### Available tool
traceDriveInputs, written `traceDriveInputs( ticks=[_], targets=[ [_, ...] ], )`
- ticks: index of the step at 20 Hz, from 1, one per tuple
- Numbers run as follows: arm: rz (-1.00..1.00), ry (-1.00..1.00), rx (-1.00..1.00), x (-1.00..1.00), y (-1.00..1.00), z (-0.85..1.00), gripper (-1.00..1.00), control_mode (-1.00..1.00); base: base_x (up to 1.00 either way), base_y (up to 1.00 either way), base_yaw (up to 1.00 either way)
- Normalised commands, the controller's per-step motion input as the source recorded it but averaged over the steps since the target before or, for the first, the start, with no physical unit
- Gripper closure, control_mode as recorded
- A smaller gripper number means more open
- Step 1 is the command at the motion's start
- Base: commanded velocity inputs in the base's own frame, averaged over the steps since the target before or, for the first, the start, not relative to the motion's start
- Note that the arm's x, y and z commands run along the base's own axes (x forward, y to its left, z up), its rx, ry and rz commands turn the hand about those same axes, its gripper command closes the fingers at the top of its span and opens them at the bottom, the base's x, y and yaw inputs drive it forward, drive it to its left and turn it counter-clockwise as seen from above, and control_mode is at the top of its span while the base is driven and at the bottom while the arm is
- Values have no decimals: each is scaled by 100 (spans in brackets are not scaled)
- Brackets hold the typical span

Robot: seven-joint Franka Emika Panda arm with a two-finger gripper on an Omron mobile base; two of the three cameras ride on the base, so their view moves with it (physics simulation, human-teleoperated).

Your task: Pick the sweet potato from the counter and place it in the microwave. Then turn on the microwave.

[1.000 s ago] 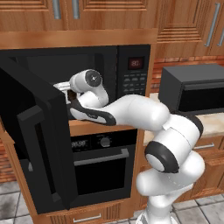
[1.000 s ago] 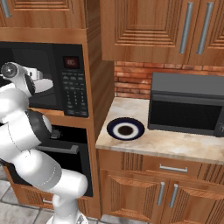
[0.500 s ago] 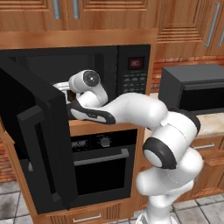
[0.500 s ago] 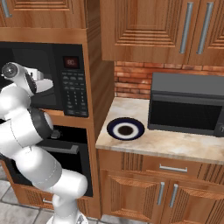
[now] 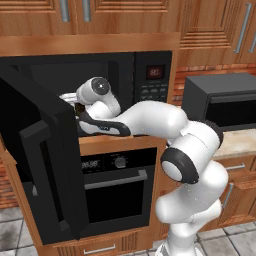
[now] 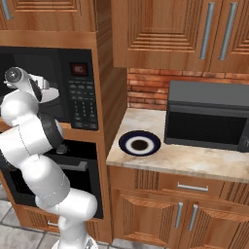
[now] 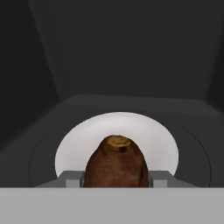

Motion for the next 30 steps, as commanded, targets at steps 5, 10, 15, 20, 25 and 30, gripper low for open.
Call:
traceDriveInputs(
  ticks=[5,10,15,20,25,30],
  targets=[
    [-1,3,0,14,10,-10,100,-100,0,0,0],
    [-2,0,0,11,12,-13,100,-100,0,0,0],
    [-1,0,0,12,11,-12,100,-100,0,0,0],
    [-2,0,0,12,10,-3,100,-100,0,0,0],
    [-2,0,0,14,10,-2,100,-100,0,0,0],
    [-2,4,0,15,5,0,100,-100,0,0,0]
  ],
)
